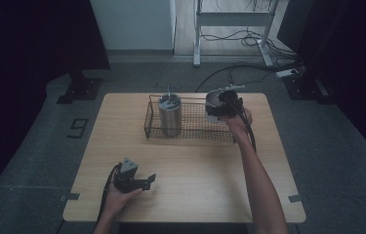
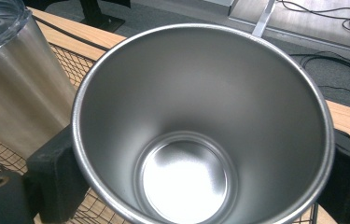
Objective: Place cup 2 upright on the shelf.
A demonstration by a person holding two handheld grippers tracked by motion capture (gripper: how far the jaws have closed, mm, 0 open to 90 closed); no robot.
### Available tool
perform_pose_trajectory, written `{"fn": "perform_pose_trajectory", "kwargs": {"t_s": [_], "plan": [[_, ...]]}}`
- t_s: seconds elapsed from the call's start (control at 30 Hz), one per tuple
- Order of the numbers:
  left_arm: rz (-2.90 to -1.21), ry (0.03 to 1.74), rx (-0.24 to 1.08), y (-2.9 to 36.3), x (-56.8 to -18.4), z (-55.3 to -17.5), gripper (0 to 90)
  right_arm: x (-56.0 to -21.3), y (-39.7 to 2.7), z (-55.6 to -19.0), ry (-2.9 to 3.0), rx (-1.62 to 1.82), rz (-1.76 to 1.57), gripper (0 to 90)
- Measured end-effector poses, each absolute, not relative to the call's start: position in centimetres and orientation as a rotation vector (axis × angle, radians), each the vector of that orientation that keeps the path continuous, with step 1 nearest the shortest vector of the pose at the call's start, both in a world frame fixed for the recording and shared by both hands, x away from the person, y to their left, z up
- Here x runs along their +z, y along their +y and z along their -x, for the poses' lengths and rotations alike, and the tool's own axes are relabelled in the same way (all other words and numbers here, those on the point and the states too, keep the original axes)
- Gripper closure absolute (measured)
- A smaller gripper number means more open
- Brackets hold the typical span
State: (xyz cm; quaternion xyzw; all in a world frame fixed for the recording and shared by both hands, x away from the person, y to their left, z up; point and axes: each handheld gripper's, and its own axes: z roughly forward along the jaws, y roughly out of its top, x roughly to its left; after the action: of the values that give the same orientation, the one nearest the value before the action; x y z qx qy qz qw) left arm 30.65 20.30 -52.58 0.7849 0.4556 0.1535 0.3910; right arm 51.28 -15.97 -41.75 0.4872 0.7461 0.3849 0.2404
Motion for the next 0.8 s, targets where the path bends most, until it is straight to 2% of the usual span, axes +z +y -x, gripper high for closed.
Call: {"fn": "perform_pose_trajectory", "kwargs": {"t_s": [0.8], "plan": [[-2.014,1.159,0.375,20.1,-53.1,-30.8,14.2,-44.3,-15.1,-52.4,2.107,0.963,-1.360,7.0]]}}
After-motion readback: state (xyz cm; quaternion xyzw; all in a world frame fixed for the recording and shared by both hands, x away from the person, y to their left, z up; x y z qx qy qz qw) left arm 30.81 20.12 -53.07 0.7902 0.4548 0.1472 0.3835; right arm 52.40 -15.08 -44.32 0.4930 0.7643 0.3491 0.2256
